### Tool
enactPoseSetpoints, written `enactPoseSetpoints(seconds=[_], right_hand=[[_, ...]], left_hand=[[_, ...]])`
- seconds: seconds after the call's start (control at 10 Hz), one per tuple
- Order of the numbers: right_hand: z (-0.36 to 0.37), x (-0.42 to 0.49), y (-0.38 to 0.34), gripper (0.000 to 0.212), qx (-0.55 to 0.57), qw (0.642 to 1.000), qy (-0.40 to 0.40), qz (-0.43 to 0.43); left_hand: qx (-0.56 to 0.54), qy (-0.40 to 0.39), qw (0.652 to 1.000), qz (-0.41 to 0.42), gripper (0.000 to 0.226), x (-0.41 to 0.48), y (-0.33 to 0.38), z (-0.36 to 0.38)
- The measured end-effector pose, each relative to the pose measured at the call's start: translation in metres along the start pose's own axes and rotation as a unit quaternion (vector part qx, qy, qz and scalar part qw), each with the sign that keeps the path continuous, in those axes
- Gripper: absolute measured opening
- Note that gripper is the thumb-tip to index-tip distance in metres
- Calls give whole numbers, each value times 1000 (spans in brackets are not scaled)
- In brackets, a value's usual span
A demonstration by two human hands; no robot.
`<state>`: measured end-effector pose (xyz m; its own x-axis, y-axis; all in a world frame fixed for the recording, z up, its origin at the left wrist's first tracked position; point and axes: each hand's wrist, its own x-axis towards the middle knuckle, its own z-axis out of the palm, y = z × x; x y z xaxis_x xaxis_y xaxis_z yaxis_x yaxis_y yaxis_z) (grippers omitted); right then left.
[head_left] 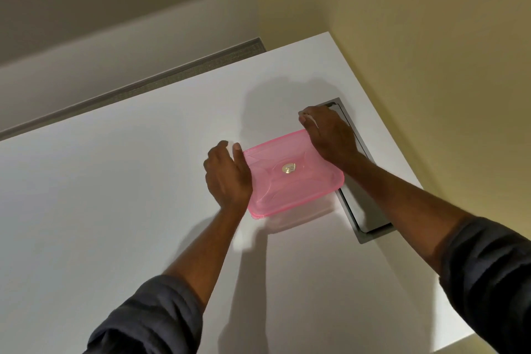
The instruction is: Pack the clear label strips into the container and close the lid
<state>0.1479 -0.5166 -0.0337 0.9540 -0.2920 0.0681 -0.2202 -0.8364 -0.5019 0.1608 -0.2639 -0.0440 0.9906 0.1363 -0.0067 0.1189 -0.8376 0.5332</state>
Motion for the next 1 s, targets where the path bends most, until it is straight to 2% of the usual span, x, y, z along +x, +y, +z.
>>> enactPoseSetpoints(seconds=[0.1,0.2,0.3,0.5,0.7,1.0], right_hand=[[-5,-38,11,53,-2,997,-13,-79],[-4,-70,19,72,-48,991,-81,-92],[0,-77,21,79,-66,989,-89,-96],[5,-77,22,83,-94,987,-78,-109],[6,-77,23,80,-94,986,-72,-115],[-9,-76,10,86,-170,969,-145,-101]], left_hand=[[57,-29,987,148,58,-37,-9,1],[63,-104,976,180,65,-57,-12,2],[65,-118,975,177,67,-57,-13,4],[44,-90,976,191,67,-59,-19,11],[54,-99,973,203,69,-61,-21,12],[102,-129,968,188,69,-62,-12,-9]])
